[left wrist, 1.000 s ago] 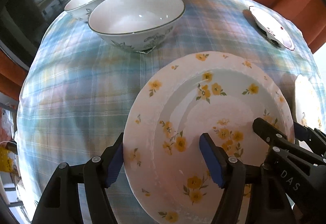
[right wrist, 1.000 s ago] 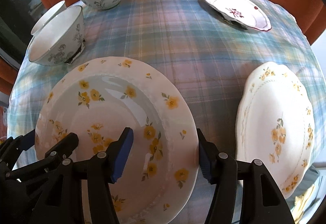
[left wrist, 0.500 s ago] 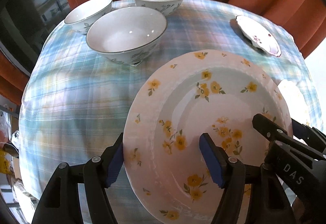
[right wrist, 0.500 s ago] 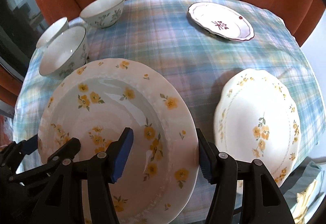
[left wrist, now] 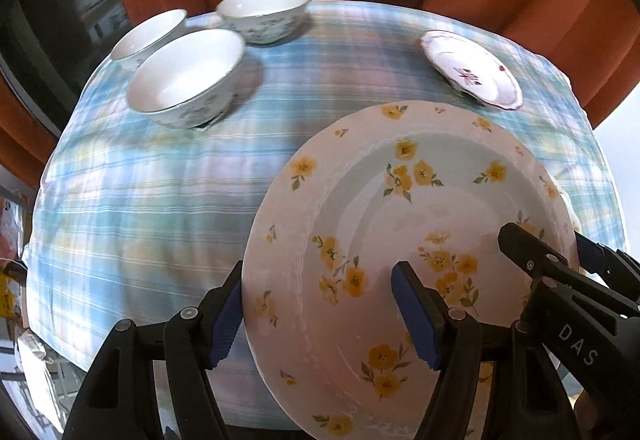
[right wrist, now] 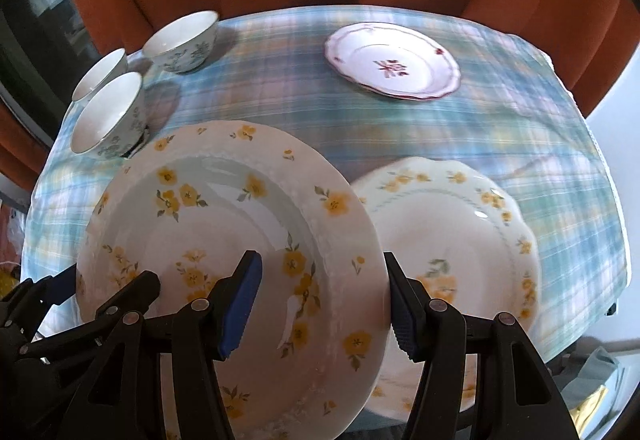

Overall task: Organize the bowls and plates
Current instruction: 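Lift the deep plate and lower it onto the scalloped plate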

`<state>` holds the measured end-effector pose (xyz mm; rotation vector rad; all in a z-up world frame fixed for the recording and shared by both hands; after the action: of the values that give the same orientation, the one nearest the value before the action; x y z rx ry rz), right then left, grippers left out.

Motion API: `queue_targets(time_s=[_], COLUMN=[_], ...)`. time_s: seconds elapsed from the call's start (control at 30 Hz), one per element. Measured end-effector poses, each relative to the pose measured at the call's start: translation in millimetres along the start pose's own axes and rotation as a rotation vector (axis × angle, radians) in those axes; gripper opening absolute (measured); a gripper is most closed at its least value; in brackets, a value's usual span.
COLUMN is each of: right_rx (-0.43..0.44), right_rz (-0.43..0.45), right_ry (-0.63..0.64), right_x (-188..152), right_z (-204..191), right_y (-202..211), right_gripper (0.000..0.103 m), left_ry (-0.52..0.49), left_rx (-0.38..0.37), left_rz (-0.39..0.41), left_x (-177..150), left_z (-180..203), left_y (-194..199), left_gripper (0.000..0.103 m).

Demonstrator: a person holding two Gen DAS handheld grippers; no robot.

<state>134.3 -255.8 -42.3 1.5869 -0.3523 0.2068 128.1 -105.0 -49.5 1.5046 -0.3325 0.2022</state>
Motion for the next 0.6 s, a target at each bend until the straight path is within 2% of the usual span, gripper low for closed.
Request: queue_targets(time_s=[0.6], right_rx=[0.001], right_rz=[0.035], right_ry=[-0.047], right_x=[-12.9], right_z=[116.4], right_y=[7.3], right_gripper=[0.063], left_ry=[-0.033], left_rx=[-0.005], left_rz=[0.014], left_x=[-7.4], left_z=[112.6], left_y=[-10.8], left_gripper=[0.071])
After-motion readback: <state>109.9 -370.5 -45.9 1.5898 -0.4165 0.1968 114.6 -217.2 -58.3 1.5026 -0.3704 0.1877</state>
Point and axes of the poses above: each gripper's, at about its wrist camera, not at the fingertips, and y roughly against the way its jaws point, z to its right, x to its top, the point moved 1 cm from there along -y, roughly the way its jaws point, and after that the axes turned 2 degrees about -z, right-handed, at the moved point
